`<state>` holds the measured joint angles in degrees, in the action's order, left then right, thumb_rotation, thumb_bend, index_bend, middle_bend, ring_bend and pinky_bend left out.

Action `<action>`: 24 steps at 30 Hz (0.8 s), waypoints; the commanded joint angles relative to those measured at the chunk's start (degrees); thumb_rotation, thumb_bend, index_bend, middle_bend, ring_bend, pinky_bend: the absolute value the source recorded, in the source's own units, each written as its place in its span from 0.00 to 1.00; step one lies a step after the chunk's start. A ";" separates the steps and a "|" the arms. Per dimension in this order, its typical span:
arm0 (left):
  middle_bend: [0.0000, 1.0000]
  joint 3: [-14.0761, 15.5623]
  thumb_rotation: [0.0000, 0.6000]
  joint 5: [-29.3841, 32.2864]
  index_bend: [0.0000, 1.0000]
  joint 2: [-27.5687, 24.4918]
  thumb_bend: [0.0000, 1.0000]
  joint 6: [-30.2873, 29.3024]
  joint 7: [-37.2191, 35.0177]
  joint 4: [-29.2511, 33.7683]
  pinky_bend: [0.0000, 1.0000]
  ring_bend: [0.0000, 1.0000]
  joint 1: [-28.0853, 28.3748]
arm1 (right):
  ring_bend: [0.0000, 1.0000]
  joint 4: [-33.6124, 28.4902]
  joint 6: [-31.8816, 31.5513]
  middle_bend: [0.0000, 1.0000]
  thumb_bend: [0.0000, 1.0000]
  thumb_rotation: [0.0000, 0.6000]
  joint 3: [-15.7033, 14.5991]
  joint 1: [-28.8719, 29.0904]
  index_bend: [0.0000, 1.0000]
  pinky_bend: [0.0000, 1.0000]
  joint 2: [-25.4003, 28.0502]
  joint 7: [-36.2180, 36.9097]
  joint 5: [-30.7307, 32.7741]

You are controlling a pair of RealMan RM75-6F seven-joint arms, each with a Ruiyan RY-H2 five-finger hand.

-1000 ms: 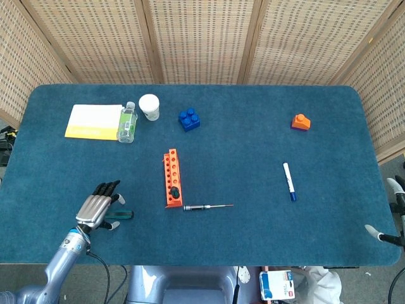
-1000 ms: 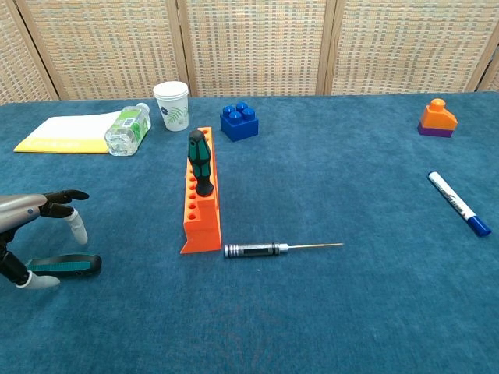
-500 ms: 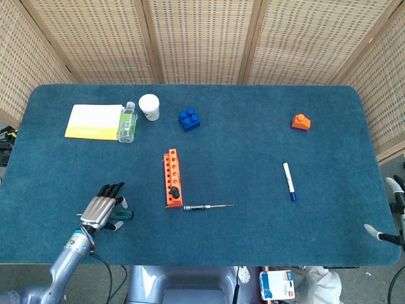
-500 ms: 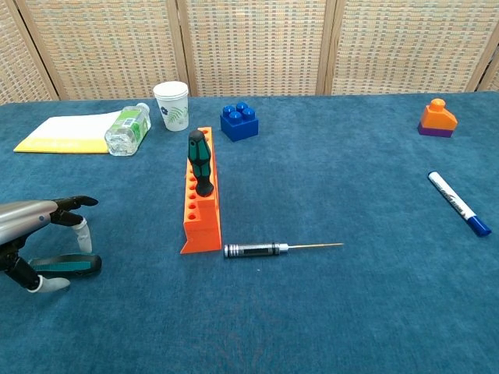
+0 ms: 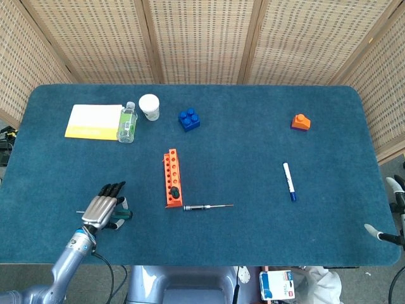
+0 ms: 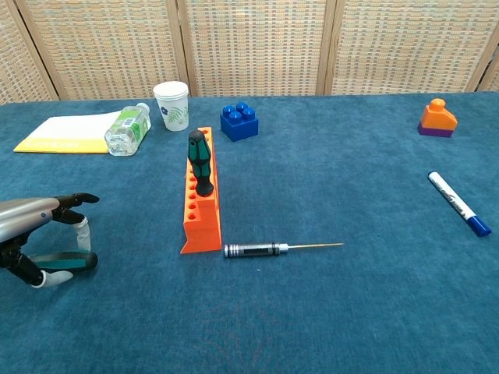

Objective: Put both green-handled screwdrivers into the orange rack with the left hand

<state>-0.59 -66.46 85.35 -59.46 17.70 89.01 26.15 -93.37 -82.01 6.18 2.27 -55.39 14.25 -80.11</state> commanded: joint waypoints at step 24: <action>0.00 -8.72 1.00 -14.08 0.63 -18.83 0.43 -2.38 -39.37 11.26 0.00 0.00 1.28 | 0.00 -0.34 0.40 0.00 0.00 1.00 -0.01 0.23 0.01 0.00 -0.24 -0.96 0.41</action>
<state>-8.00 -79.60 68.28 -62.15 -19.75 99.04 26.72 -93.71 -81.61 6.16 2.49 -55.62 13.30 -79.71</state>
